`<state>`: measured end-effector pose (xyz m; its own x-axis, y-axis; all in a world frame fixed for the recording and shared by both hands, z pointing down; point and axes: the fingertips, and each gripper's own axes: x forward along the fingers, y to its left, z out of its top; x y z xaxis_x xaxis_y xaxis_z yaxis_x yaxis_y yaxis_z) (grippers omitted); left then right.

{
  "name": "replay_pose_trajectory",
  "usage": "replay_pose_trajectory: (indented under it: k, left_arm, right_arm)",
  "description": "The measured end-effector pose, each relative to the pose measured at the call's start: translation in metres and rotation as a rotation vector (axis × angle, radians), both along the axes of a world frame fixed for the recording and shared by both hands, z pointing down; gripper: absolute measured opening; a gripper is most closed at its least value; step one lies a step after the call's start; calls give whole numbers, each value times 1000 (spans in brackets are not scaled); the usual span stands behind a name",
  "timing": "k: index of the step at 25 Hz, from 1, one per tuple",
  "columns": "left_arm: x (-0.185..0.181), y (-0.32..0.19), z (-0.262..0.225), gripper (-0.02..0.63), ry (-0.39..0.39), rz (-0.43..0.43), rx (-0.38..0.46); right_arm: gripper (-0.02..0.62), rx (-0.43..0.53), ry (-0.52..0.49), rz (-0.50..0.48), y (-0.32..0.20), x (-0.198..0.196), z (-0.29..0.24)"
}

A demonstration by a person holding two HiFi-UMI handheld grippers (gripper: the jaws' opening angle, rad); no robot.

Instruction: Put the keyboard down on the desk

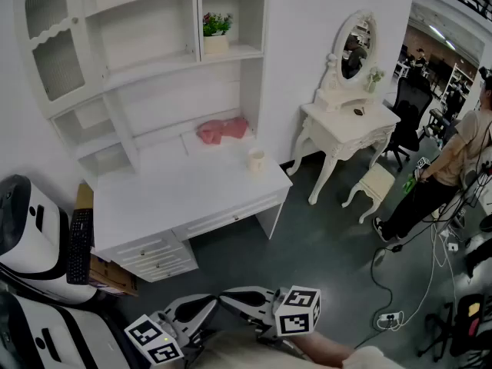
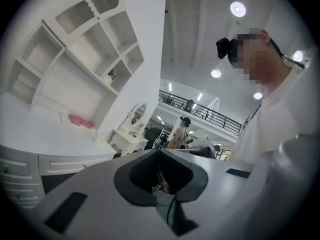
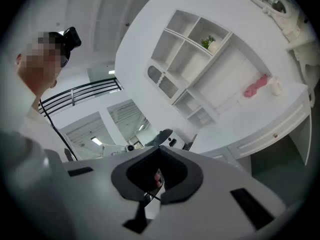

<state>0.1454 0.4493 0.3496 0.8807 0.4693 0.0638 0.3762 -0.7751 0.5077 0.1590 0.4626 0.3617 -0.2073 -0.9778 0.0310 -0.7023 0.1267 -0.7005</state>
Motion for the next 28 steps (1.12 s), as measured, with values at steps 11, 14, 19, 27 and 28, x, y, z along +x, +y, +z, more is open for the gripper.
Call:
replay_pose_trajectory:
  k: [11,14,19,27,28]
  left_arm:
    - [27,-16,-11,26,30,-84,48]
    - [24,-31,-14,26,36,-145,49]
    - [3,-59,-5,26,7,-287,41]
    - [-23,-95,2,26,-5,-405,13]
    - [-27,-98,3,26,-3,-411,12]
  right_arm:
    - [23,40,46,-16,-9,30,-12]
    - [23,37,48,-51,-16,28,-11]
    - [23,-12,38,-162,-30,16,-1]
    - [23,-72,97,-297,-62,-12,1]
    - [23,-77,103,-309,-66,-15,2]
